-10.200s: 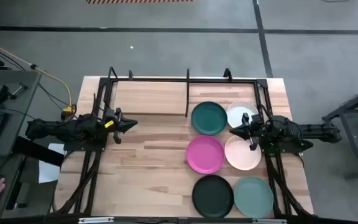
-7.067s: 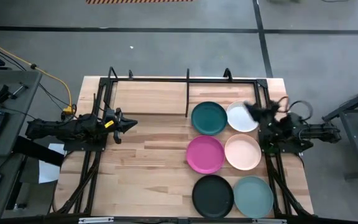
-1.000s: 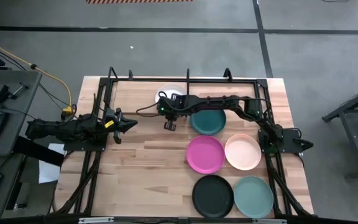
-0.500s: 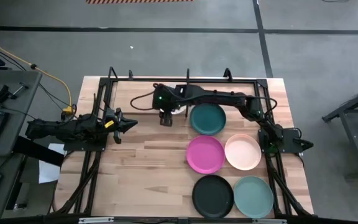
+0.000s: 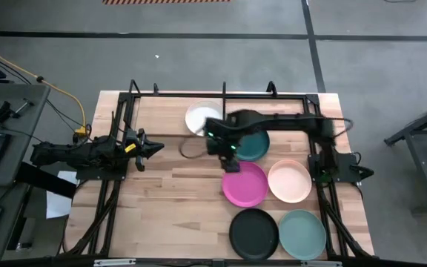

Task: Place and stack plates onto a shelf
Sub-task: Put the pink plate on the shelf

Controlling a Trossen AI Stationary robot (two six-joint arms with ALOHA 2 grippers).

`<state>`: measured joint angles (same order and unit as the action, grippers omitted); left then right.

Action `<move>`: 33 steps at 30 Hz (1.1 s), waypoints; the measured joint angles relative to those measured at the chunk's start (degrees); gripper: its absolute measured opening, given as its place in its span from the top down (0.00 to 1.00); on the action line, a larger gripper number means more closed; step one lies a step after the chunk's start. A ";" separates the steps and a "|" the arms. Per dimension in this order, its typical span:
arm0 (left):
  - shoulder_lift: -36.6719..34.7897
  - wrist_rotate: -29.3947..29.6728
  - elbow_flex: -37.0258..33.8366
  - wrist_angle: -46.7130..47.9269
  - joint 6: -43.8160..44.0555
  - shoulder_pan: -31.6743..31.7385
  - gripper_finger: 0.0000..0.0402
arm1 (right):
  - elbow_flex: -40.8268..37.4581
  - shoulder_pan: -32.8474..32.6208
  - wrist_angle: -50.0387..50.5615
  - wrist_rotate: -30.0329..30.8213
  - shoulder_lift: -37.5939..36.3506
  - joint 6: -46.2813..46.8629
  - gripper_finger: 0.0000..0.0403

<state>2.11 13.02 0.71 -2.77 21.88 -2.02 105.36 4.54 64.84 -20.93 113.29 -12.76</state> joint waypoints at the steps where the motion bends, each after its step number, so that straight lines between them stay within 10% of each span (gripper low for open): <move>1: 0.01 0.00 0.00 -0.01 0.01 -0.01 1.00 | -4.52 -0.51 -2.24 -0.13 -3.11 0.84 0.51; 16: 0.00 0.00 0.00 -0.01 0.00 -0.01 1.00 | -57.91 -7.49 -21.41 15.26 -42.53 53.98 0.51; 22: 0.02 0.00 0.00 -0.01 -0.01 -0.02 1.00 | -66.41 -8.11 -22.83 18.99 -46.76 74.81 0.51; 33: 0.01 0.00 0.00 -0.01 0.00 -0.02 1.00 | -65.97 -9.83 -31.71 22.97 -40.00 75.47 0.51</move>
<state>2.12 13.02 0.71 -2.79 21.88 -2.04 39.39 -5.29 33.13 2.04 73.29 62.71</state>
